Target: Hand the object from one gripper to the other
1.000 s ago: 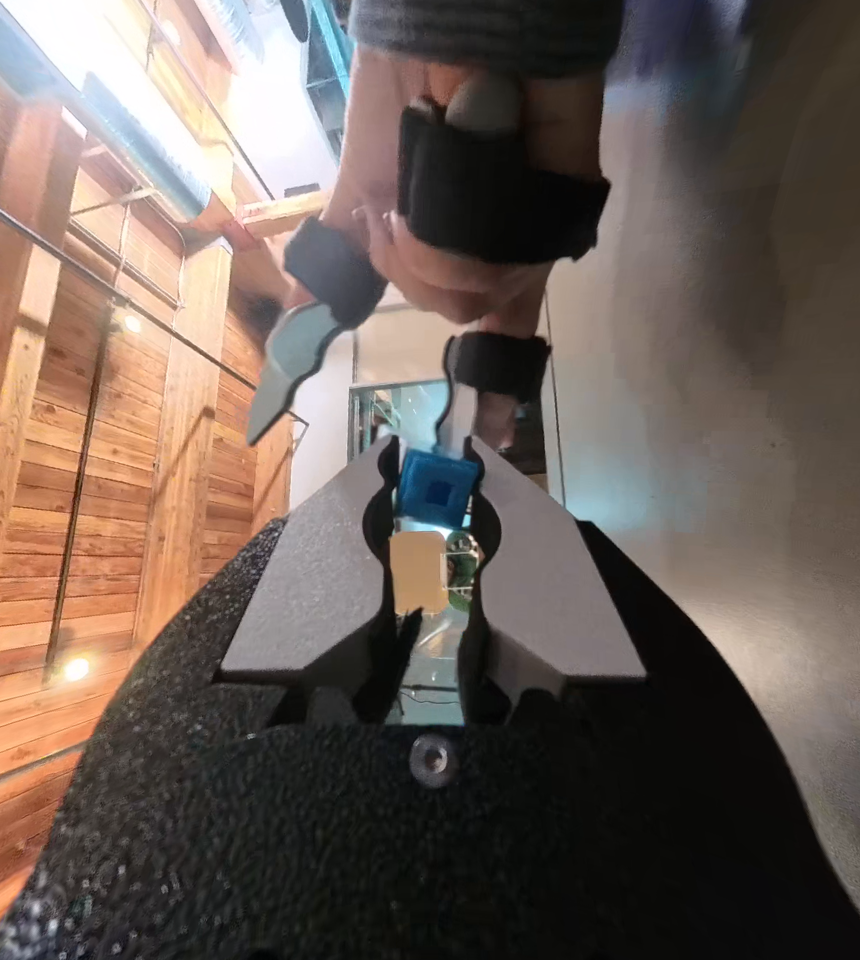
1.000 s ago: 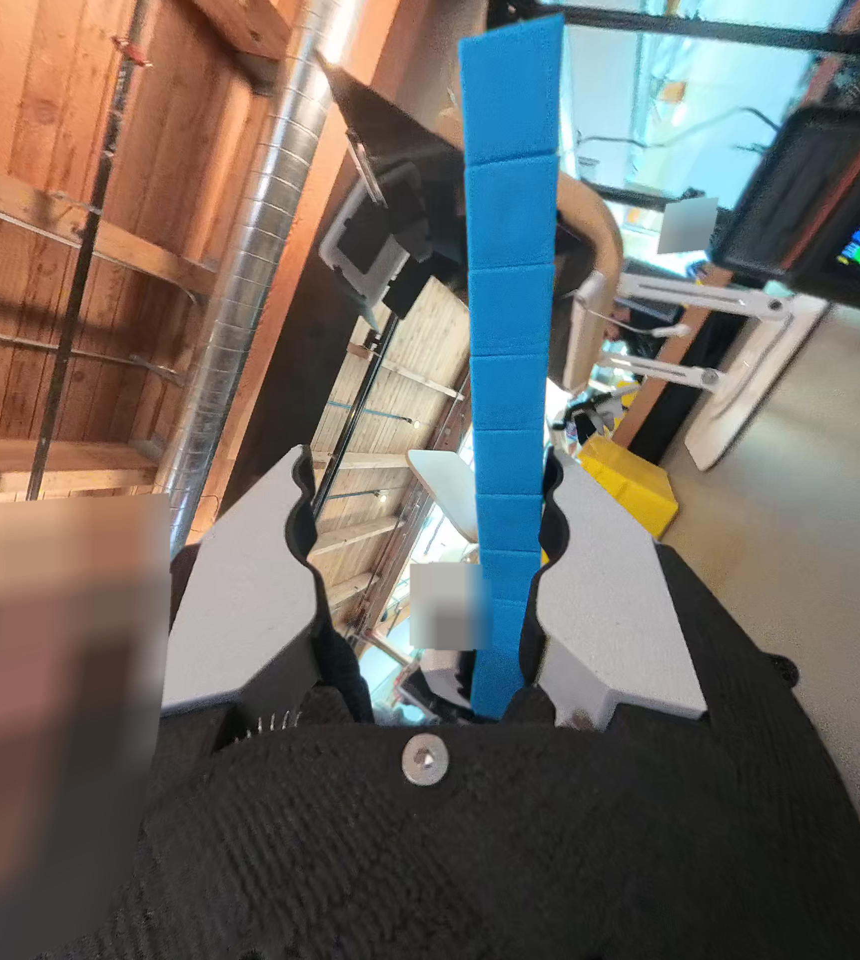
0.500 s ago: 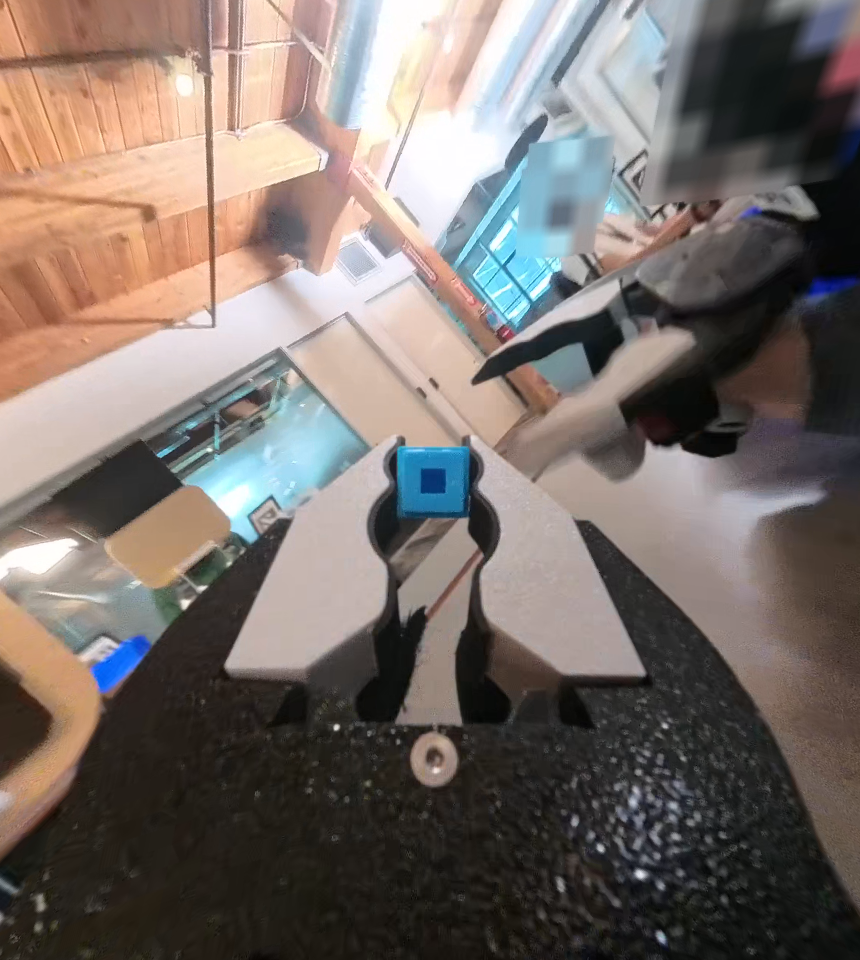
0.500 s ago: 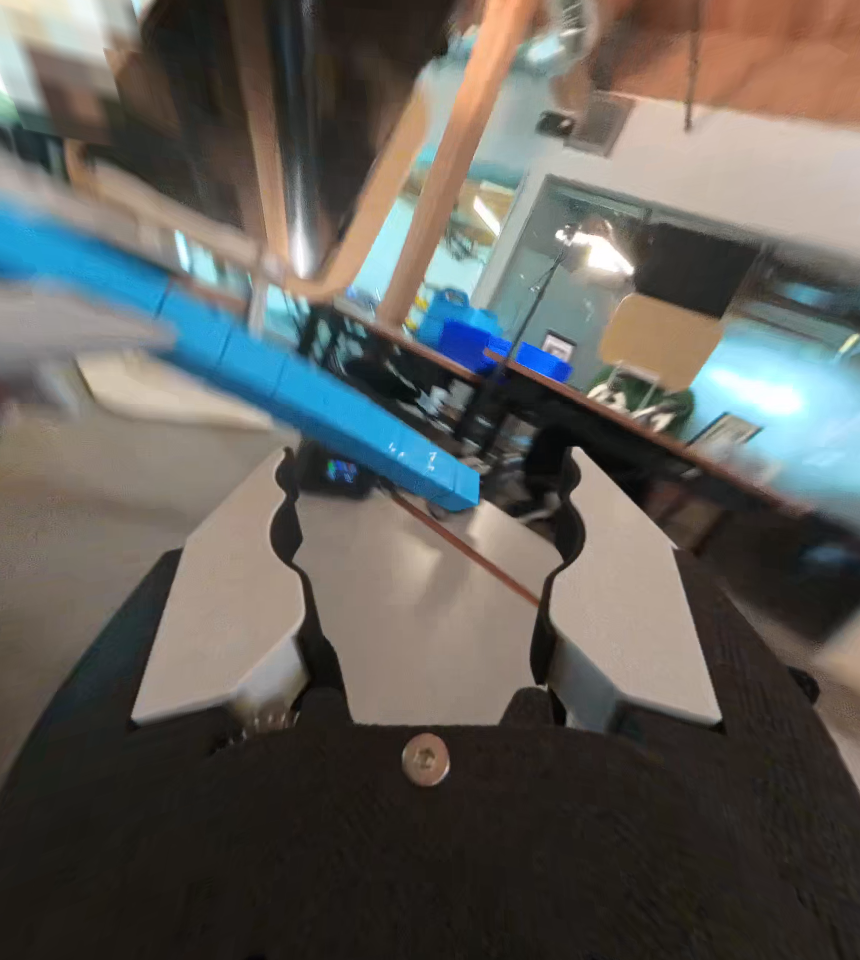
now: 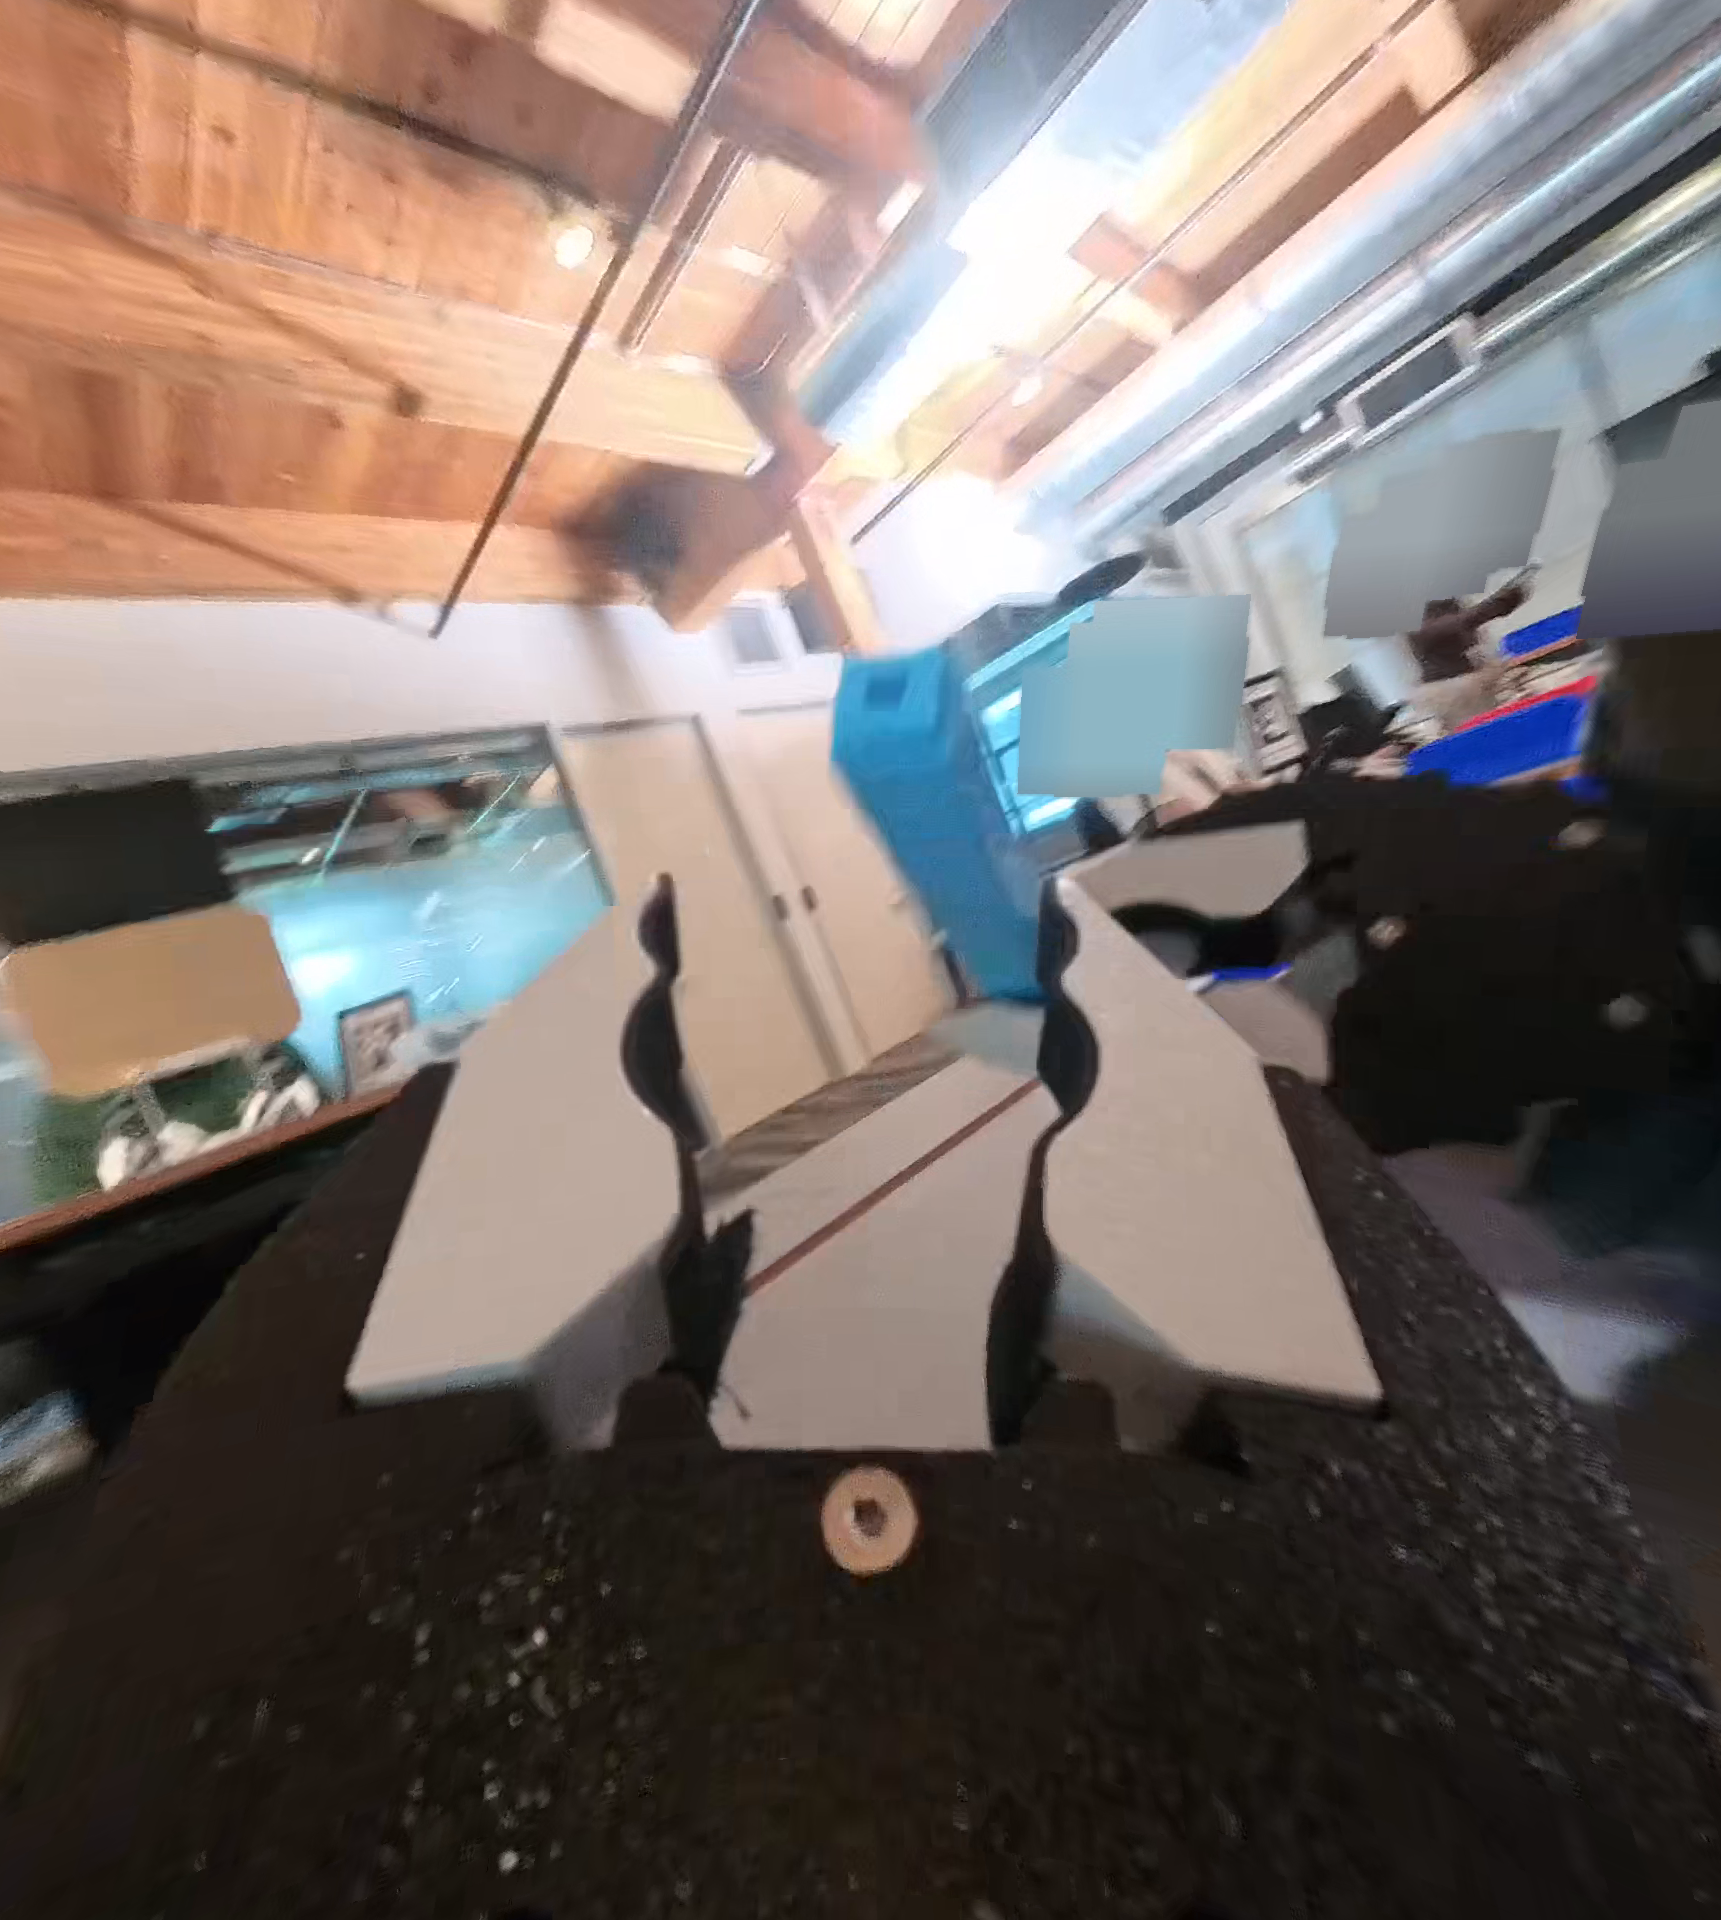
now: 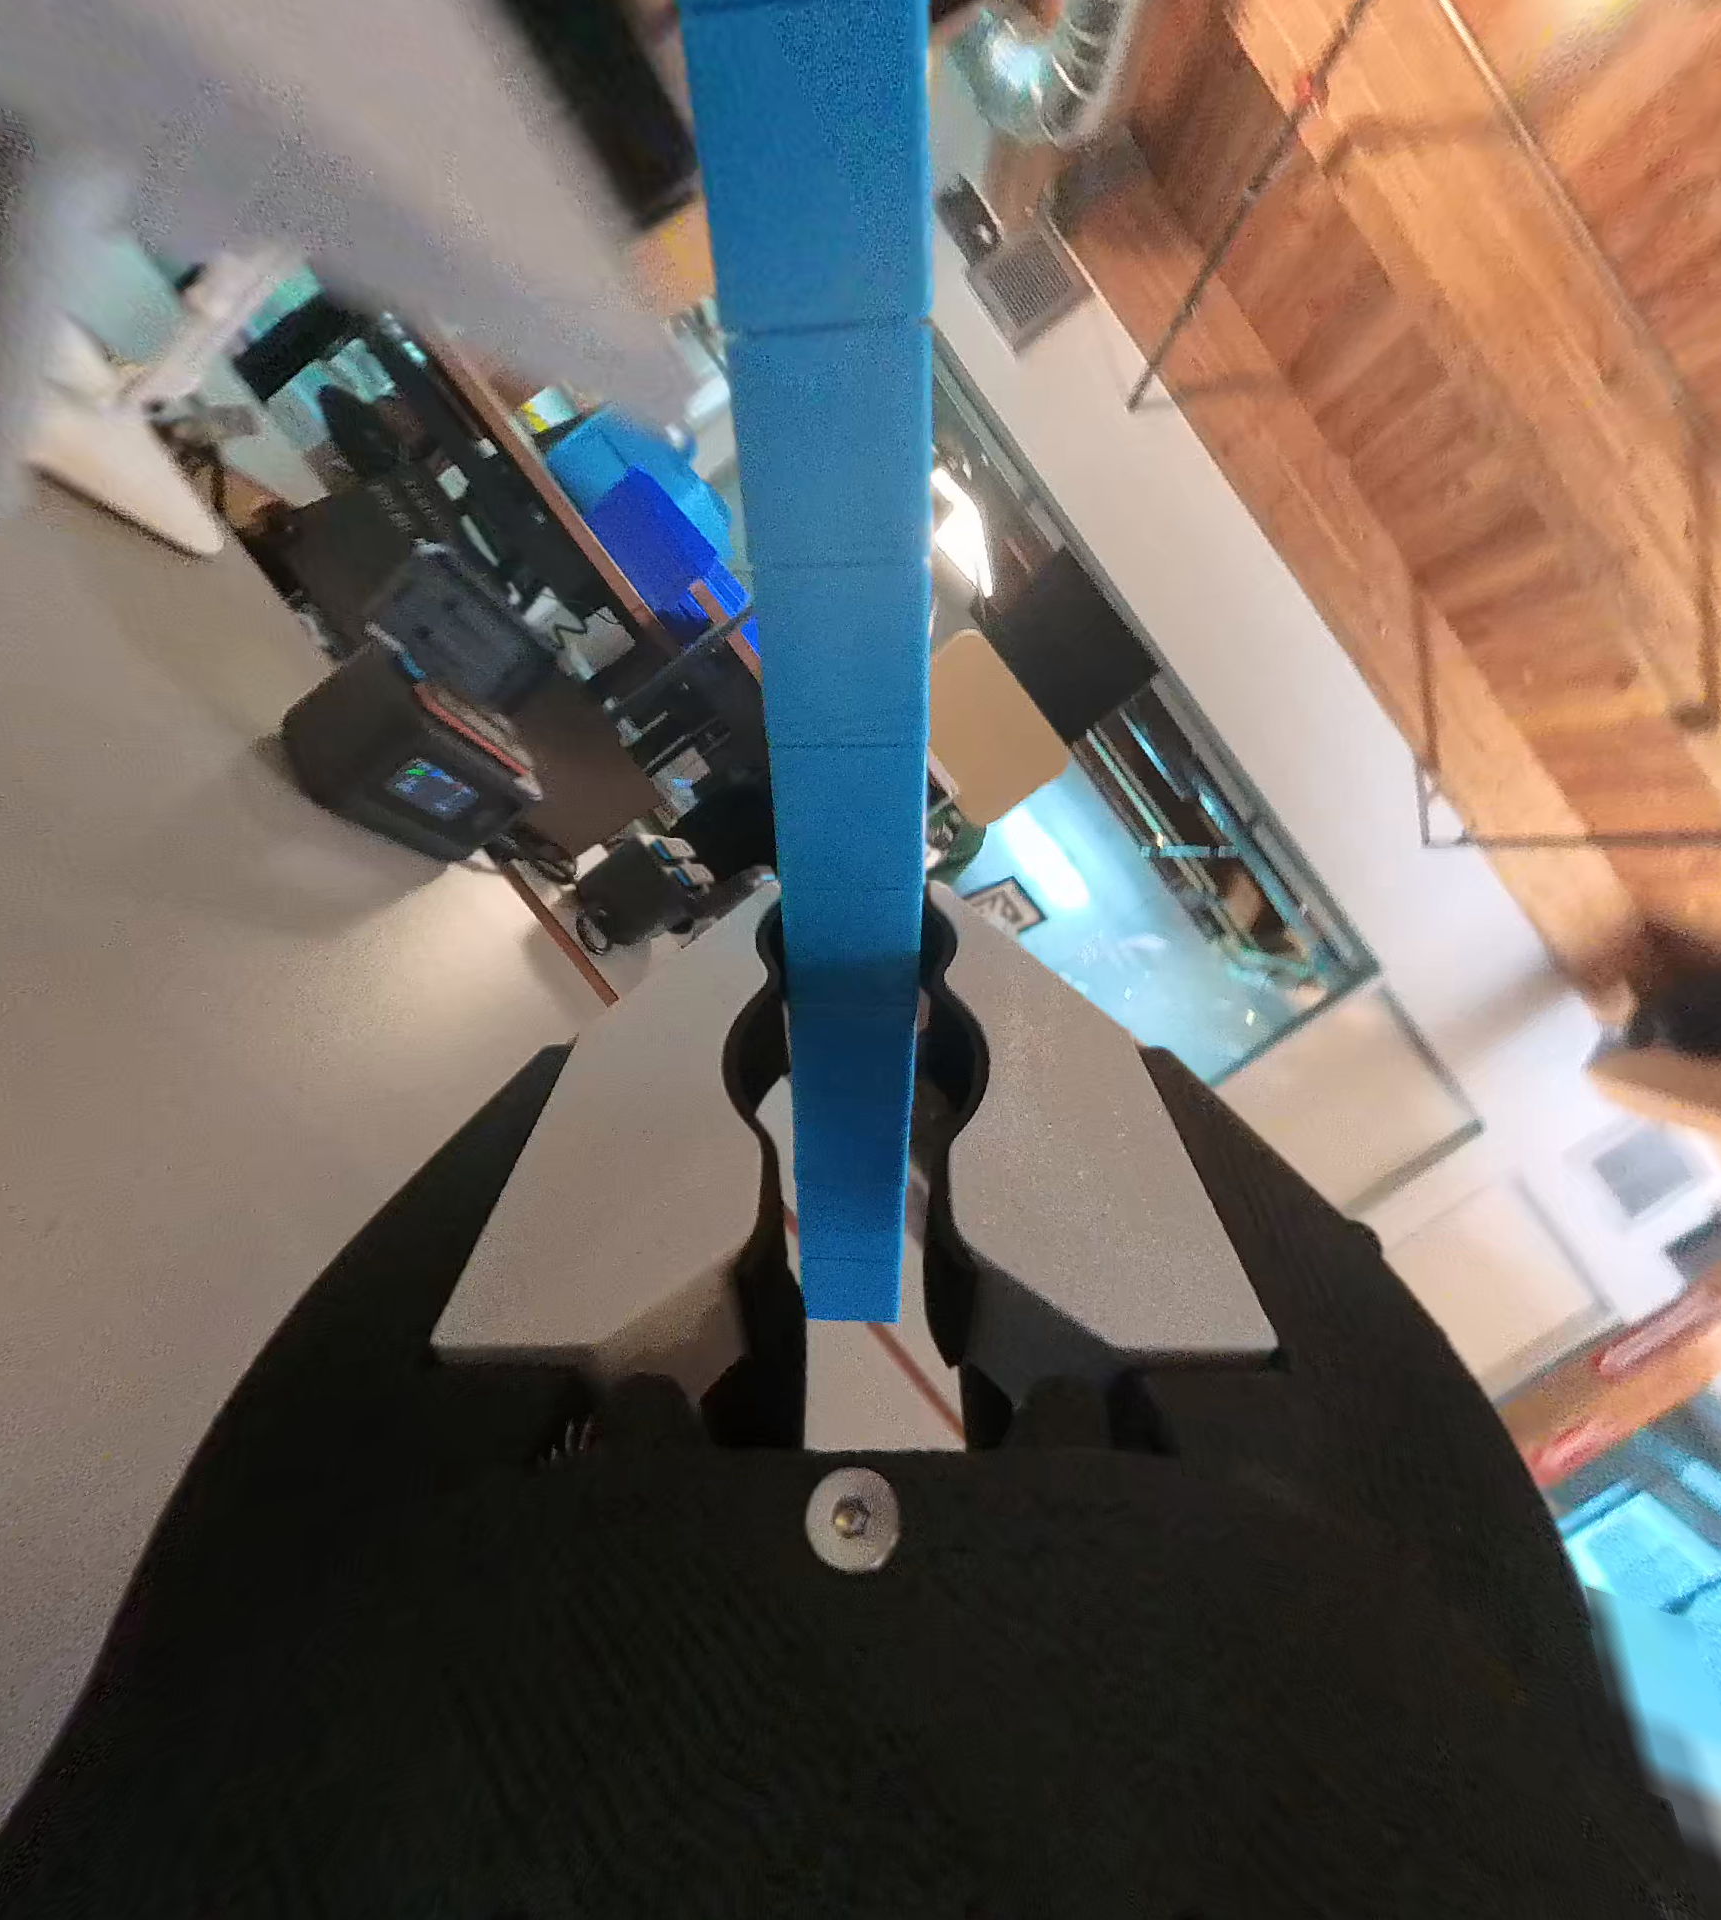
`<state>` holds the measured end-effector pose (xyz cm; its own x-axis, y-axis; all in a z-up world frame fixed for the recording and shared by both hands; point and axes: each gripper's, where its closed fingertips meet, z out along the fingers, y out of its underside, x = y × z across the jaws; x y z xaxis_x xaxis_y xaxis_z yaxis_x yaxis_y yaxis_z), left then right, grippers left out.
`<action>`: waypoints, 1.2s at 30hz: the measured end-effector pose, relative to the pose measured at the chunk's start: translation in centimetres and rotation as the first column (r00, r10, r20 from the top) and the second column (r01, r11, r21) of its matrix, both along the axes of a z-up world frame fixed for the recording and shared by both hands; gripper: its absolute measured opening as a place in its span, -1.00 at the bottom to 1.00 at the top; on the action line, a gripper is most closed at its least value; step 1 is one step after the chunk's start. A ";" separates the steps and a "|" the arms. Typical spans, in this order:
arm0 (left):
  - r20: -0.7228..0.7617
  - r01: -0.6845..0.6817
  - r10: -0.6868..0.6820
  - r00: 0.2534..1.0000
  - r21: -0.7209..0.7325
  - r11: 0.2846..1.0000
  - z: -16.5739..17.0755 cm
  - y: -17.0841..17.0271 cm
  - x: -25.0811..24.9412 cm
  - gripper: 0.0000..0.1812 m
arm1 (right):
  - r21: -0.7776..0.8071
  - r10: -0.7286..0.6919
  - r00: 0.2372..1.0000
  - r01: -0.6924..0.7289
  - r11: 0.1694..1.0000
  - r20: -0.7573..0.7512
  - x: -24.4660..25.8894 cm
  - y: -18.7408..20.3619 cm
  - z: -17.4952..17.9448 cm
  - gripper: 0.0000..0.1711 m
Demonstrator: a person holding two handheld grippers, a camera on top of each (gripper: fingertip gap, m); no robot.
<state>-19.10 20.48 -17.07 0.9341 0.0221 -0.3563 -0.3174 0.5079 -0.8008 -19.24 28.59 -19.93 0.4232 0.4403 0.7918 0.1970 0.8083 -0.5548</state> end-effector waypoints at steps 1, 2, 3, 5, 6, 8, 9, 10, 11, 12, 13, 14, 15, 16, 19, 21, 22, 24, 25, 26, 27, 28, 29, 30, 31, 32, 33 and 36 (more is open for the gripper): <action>0.034 -0.031 0.032 0.999 -0.024 0.999 -0.3 0.2 -0.8 -0.19 | -0.053 -0.018 0.999 0.016 0.998 -0.042 0.5 0.5 0.7 -0.77; 0.072 -0.013 0.015 0.997 -0.025 1.000 -0.3 0.2 -0.9 -0.10 | -0.107 -0.030 0.995 0.019 0.994 -0.096 1.2 1.0 1.5 -0.77; 0.099 0.013 -0.011 0.995 -0.025 1.000 -0.2 0.2 -0.9 -0.07 | -0.164 -0.031 0.990 0.008 0.986 -0.137 1.7 1.2 2.1 -0.77; 0.100 0.015 -0.011 0.995 -0.038 0.999 -0.5 0.3 -0.9 -0.06 | -0.228 -0.063 0.981 0.021 0.973 -0.182 3.0 1.6 3.6 -0.77; 0.077 0.011 -0.007 0.997 -0.053 0.999 -0.9 0.4 -0.7 -0.07 | -0.238 -0.087 0.975 0.038 0.971 -0.203 4.1 1.4 5.0 -0.77; 0.036 0.001 0.002 0.999 -0.084 0.996 -1.6 0.7 -0.5 -0.10 | -0.306 -0.127 0.958 0.043 0.951 -0.258 7.0 0.8 8.6 -0.77; 0.027 -0.005 0.007 1.000 -0.092 0.996 -1.7 0.8 -0.4 -0.14 | -0.366 -0.138 0.950 0.026 0.930 -0.282 8.7 0.4 10.3 -0.78; 0.022 -0.016 0.019 1.000 -0.100 0.995 -1.9 0.9 -0.5 -0.17 | -0.437 -0.149 0.949 0.013 0.899 -0.277 10.3 0.3 11.6 -0.78; 0.014 -0.029 0.030 0.999 -0.109 0.994 -2.0 1.1 -0.6 -0.20 | -0.501 -0.166 0.953 0.018 0.865 -0.252 12.0 0.5 12.5 -0.78; 0.003 -0.038 0.038 0.999 -0.118 0.992 -2.2 1.2 -0.6 -0.22 | -0.562 -0.188 0.961 0.043 0.826 -0.204 13.7 1.0 13.0 -0.78; -0.009 -0.046 0.045 0.999 -0.126 0.991 -2.4 1.4 -0.5 -0.25 | -0.626 -0.221 0.965 0.088 0.775 -0.138 15.6 1.9 13.0 -0.77; -0.023 -0.054 0.052 0.998 -0.133 0.990 -2.5 1.5 -0.5 -0.29 | -0.693 -0.254 0.966 0.145 0.706 -0.057 17.5 3.0 12.5 -0.77; -0.038 -0.066 0.061 0.997 -0.137 0.988 -2.6 1.6 -0.5 -0.31 | -0.755 -0.280 0.959 0.213 0.621 0.040 19.5 4.2 11.4 -0.77; -0.052 -0.081 0.074 0.996 -0.140 0.987 -2.7 1.7 -0.5 -0.34 | -0.802 -0.300 0.945 0.280 0.527 0.132 21.3 5.5 10.0 -0.77; -0.087 -0.101 0.089 0.992 -0.155 0.983 -3.0 2.0 -0.3 -0.38 | -0.862 -0.246 0.870 0.474 0.179 0.427 25.5 8.0 3.1 -0.76; -0.105 -0.106 0.090 0.990 -0.160 0.981 -3.2 2.1 -0.1 -0.40 | -0.795 -0.128 0.791 0.606 0.023 0.599 27.3 8.3 -1.9 -0.77; -0.114 -0.108 0.090 0.989 -0.162 0.981 -3.2 2.2 0.0 -0.41 | -0.773 -0.050 0.771 0.634 -0.042 0.635 27.5 7.9 -3.9 -0.77; -0.131 -0.109 0.088 0.988 -0.170 0.979 -3.4 2.3 0.2 -0.43 | -0.727 0.086 0.741 0.671 -0.147 0.666 27.5 6.8 -6.6 -0.77; -0.139 -0.112 0.088 0.986 -0.173 0.978 -3.5 2.3 0.3 -0.43 | -0.692 0.117 0.711 0.702 -0.165 0.693 27.6 6.6 -7.6 -0.77; -0.147 -0.114 0.088 0.985 -0.175 0.978 -3.6 2.3 0.4 -0.45 | -0.664 0.140 0.686 0.726 -0.179 0.714 27.6 6.5 -8.4 -0.77; -0.153 -0.114 0.087 0.984 -0.176 0.978 -3.6 2.3 0.5 -0.45 | -0.645 0.158 0.672 0.740 -0.189 0.724 27.4 6.4 -9.0 -0.77; -0.156 -0.112 0.085 0.984 -0.177 0.978 -3.6 2.4 0.5 -0.46 | -0.631 0.174 0.658 0.753 -0.188 0.733 27.1 6.4 -9.5 -0.77; -0.158 -0.112 0.084 0.984 -0.180 0.977 -3.7 2.4 0.5 -0.49 | -0.615 0.175 0.641 0.767 -0.185 0.747 27.0 6.5 -9.9 -0.70; -0.160 -0.115 0.086 0.983 -0.182 0.977 -3.7 2.4 0.5 -0.49 | -0.597 0.162 0.624 0.780 -0.186 0.765 26.9 6.7 -10.1 -0.57; -0.164 -0.117 0.087 0.983 -0.183 0.976 -3.8 2.5 0.5 -0.49 | -0.587 0.135 0.610 0.790 -0.175 0.781 26.9 7.1 -10.2 -0.49; -0.166 -0.118 0.087 0.982 -0.182 0.976 -3.8 2.5 0.5 -0.49 | -0.582 0.089 0.598 0.798 -0.156 0.797 26.9 7.7 -9.8 -0.44; -0.167 -0.117 0.087 0.982 -0.182 0.976 -3.7 2.5 0.5 -0.49 | -0.579 0.026 0.586 0.806 -0.125 0.810 26.9 8.2 -8.9 -0.40; -0.168 -0.124 0.093 0.981 -0.180 0.976 -3.7 2.6 0.4 -0.49 | -0.660 -0.201 0.666 0.744 0.108 0.718 24.1 8.8 -3.2 -0.40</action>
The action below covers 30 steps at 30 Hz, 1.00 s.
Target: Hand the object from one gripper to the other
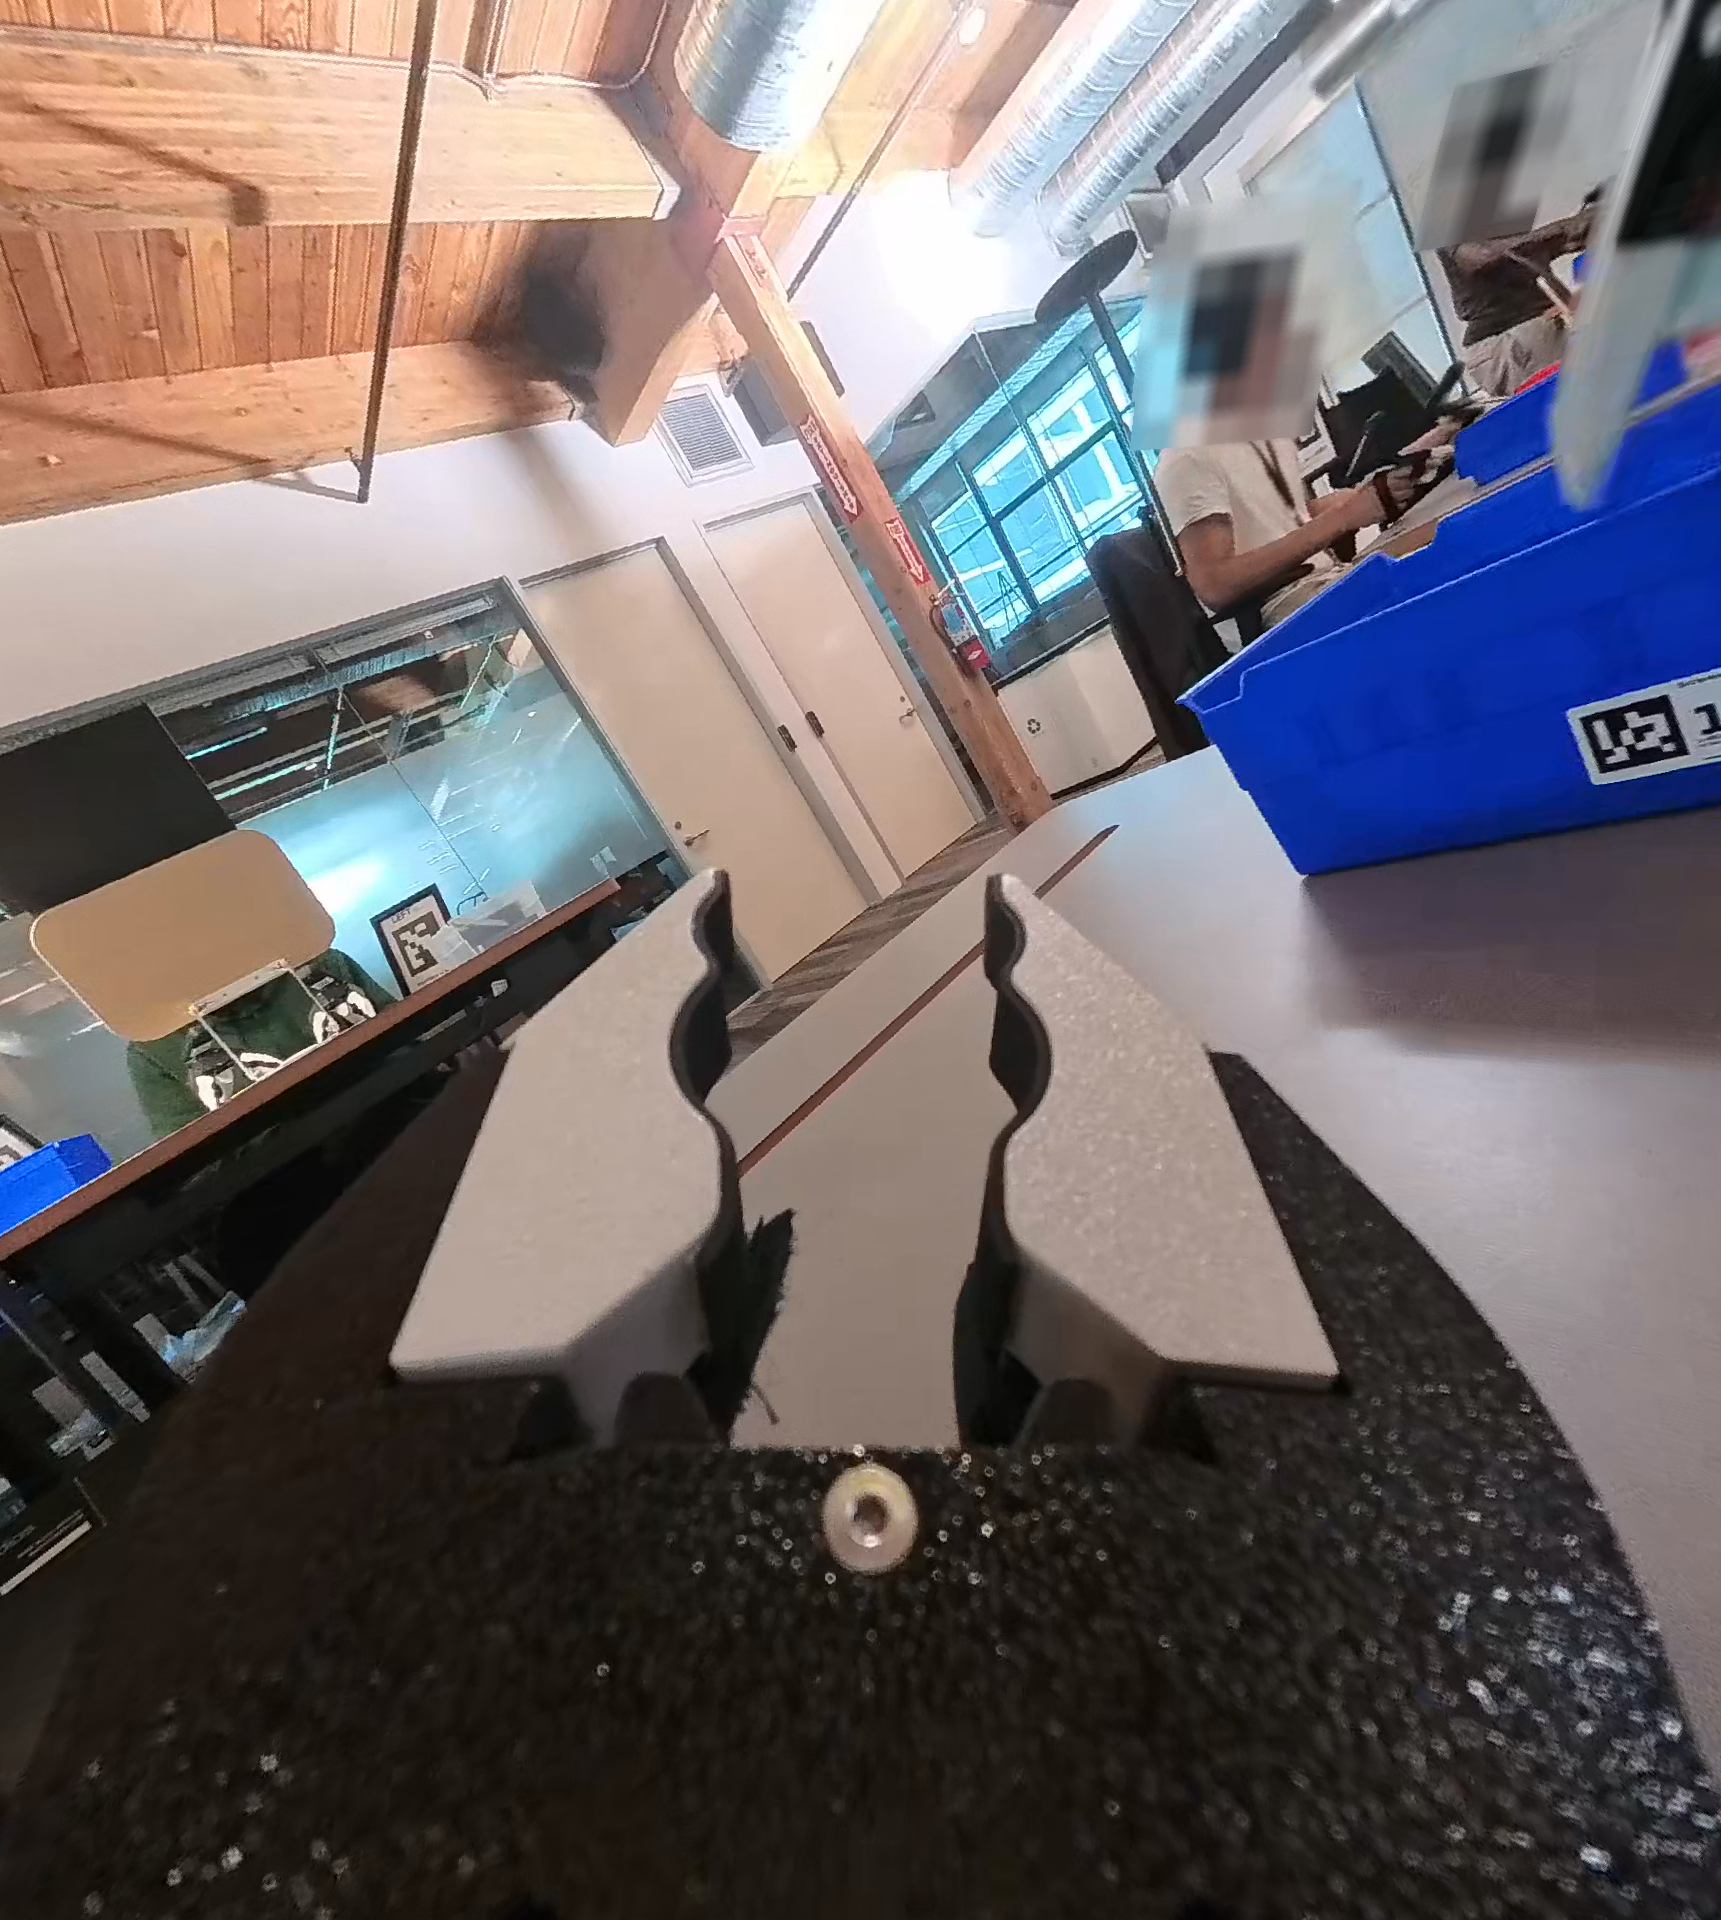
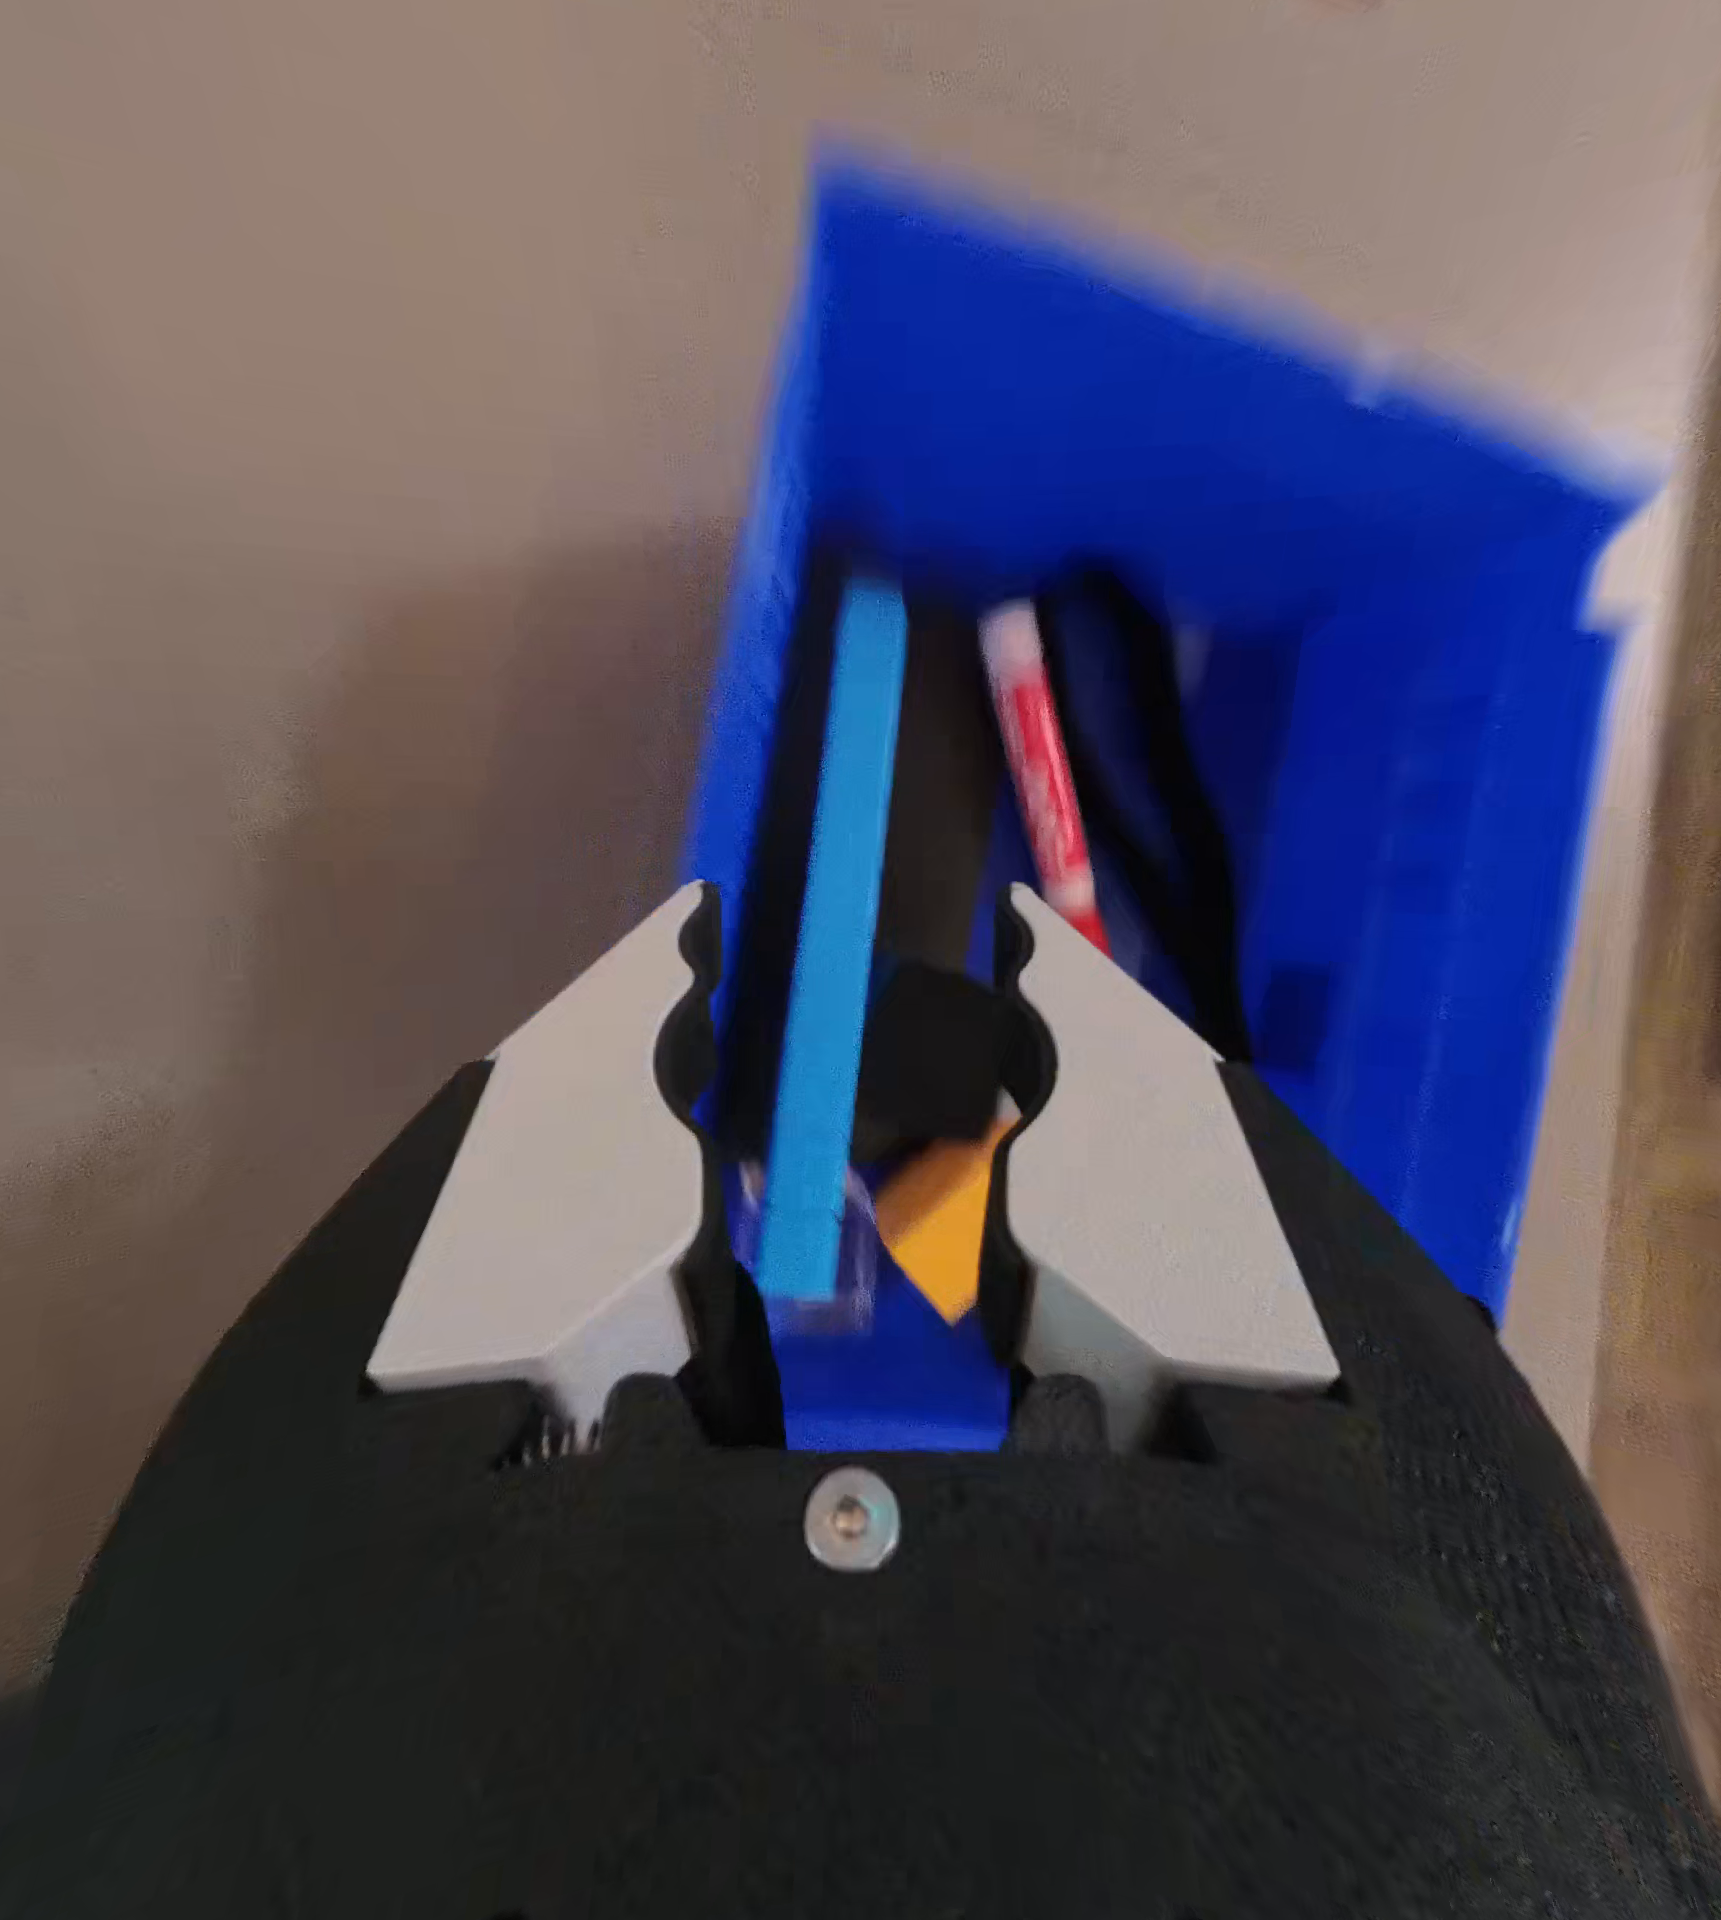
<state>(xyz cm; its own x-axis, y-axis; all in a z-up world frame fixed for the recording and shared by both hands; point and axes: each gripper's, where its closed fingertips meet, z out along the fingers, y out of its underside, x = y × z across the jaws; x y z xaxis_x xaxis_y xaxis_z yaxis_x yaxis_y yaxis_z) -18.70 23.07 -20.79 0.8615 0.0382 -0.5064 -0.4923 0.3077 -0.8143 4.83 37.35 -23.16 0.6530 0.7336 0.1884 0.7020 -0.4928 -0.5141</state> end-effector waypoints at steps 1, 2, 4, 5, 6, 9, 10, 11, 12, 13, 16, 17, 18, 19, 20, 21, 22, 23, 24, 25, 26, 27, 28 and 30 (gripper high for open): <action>0.005 -0.002 0.002 1.000 -0.001 1.000 0.0 0.1 -0.1 -0.49 | 0.118 0.055 0.993 -0.043 0.992 -0.101 -2.3 -0.5 2.5 -0.41; 0.012 -0.004 0.004 1.000 -0.001 1.000 0.0 0.1 -0.2 -0.49 | 0.247 0.138 0.967 -0.083 0.965 -0.214 -5.0 -1.2 5.0 -0.43; 0.023 -0.014 0.014 1.000 0.000 1.000 0.1 0.1 -0.5 -0.49 | 0.479 0.330 0.850 -0.107 0.871 -0.410 -10.3 -3.1 9.0 -0.47; 0.029 -0.019 0.019 0.999 0.004 1.000 0.2 0.1 -0.6 -0.49 | 0.557 0.405 0.776 -0.084 0.826 -0.484 -12.6 -4.0 10.0 -0.48; 0.035 -0.022 0.022 0.999 0.008 1.000 0.2 0.0 -0.8 -0.49 | 0.615 0.478 0.698 -0.068 0.785 -0.533 -14.7 -5.0 10.2 -0.49; 0.056 -0.038 0.037 0.998 0.015 0.999 0.4 -0.1 -1.3 -0.49 | 0.718 0.592 0.543 0.029 0.695 -0.595 -19.2 -6.2 8.1 -0.50; 0.065 -0.044 0.043 0.997 0.017 0.999 0.4 -0.1 -1.5 -0.49 | 0.744 0.612 0.524 0.066 0.664 -0.593 -20.2 -6.2 7.1 -0.52; 0.076 -0.049 0.047 0.996 0.018 0.999 0.5 -0.2 -1.7 -0.49 | 0.774 0.631 0.521 0.095 0.626 -0.575 -21.1 -6.2 6.2 -0.53; 0.086 -0.051 0.049 0.995 0.019 0.999 0.5 -0.2 -1.9 -0.49 | 0.793 0.650 0.517 0.098 0.601 -0.556 -21.9 -6.4 5.3 -0.53; 0.094 -0.053 0.051 0.994 0.022 0.998 0.6 -0.2 -2.1 -0.49 | 0.793 0.653 0.511 0.099 0.602 -0.559 -22.6 -6.5 4.4 -0.53; 0.126 -0.066 0.063 0.990 0.023 0.998 0.6 -0.1 -2.8 -0.49 | 0.805 0.709 0.454 0.031 0.592 -0.539 -24.1 -8.5 3.4 -0.53; 0.137 -0.068 0.065 0.988 0.018 0.998 0.6 0.0 -3.0 -0.49 | 0.826 0.726 0.462 0.027 0.563 -0.510 -24.0 -8.8 3.2 -0.55; 0.140 -0.075 0.072 0.988 0.015 0.997 0.5 0.0 -3.2 -0.49 | 0.837 0.740 0.460 0.014 0.548 -0.492 -24.0 -9.0 2.9 -0.60; 0.134 -0.084 0.081 0.988 0.013 0.996 0.5 0.0 -3.4 -0.49 | 0.832 0.745 0.446 -0.001 0.555 -0.496 -24.0 -9.2 2.8 -0.60; 0.122 -0.096 0.094 0.988 0.007 0.995 0.5 0.0 -3.5 -0.49 | 0.826 0.744 0.432 0.003 0.564 -0.510 -23.9 -9.2 2.8 -0.60; 0.107 -0.109 0.108 0.988 0.001 0.994 0.6 -0.1 -3.6 -0.51 | 0.823 0.746 0.419 0.006 0.568 -0.518 -23.8 -9.2 2.9 -0.61; 0.097 -0.125 0.124 0.988 -0.001 0.992 0.8 -0.3 -3.8 -0.52 | 0.817 0.743 0.412 0.005 0.577 -0.527 -23.7 -9.1 2.9 -0.61; 0.098 -0.138 0.138 0.986 -0.008 0.990 1.1 -0.4 -4.0 -0.53 | 0.811 0.739 0.409 0.005 0.586 -0.536 -23.7 -9.0 2.8 -0.61; 0.108 -0.151 0.152 0.982 -0.018 0.988 1.6 -0.6 -4.2 -0.53 | 0.807 0.735 0.405 0.010 0.591 -0.544 -23.5 -8.9 2.8 -0.61; 0.134 -0.171 0.174 0.976 -0.036 0.985 2.3 -1.0 -4.5 -0.52 | 0.803 0.732 0.402 0.015 0.596 -0.551 -23.5 -8.8 2.9 -0.62; 0.170 -0.191 0.199 0.965 -0.064 0.980 3.1 -1.5 -4.7 -0.50 | 0.797 0.728 0.399 0.013 0.604 -0.558 -23.5 -8.7 2.8 -0.63; 0.206 -0.205 0.221 0.953 -0.095 0.974 3.9 -2.3 -4.7 -0.47 | 0.791 0.723 0.399 0.011 0.611 -0.564 -23.5 -8.6 2.7 -0.63; 0.234 -0.220 0.243 0.941 -0.118 0.968 4.8 -3.4 -4.7 -0.46 | 0.787 0.719 0.399 0.011 0.616 -0.569 -23.5 -8.5 2.7 -0.64; 0.245 -0.265 0.292 0.924 -0.140 0.954 6.5 -6.4 -4.7 -0.45 | 0.781 0.714 0.396 0.011 0.625 -0.577 -23.5 -8.4 2.6 -0.64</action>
<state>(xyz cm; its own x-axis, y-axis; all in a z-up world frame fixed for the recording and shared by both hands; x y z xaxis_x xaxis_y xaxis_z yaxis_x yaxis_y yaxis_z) -23.44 16.71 -14.31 0.9254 0.2558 -0.2798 -0.3125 0.0971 -0.9449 -18.62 28.95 -20.52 0.4399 0.8650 0.2413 -0.1993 0.3560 -0.9130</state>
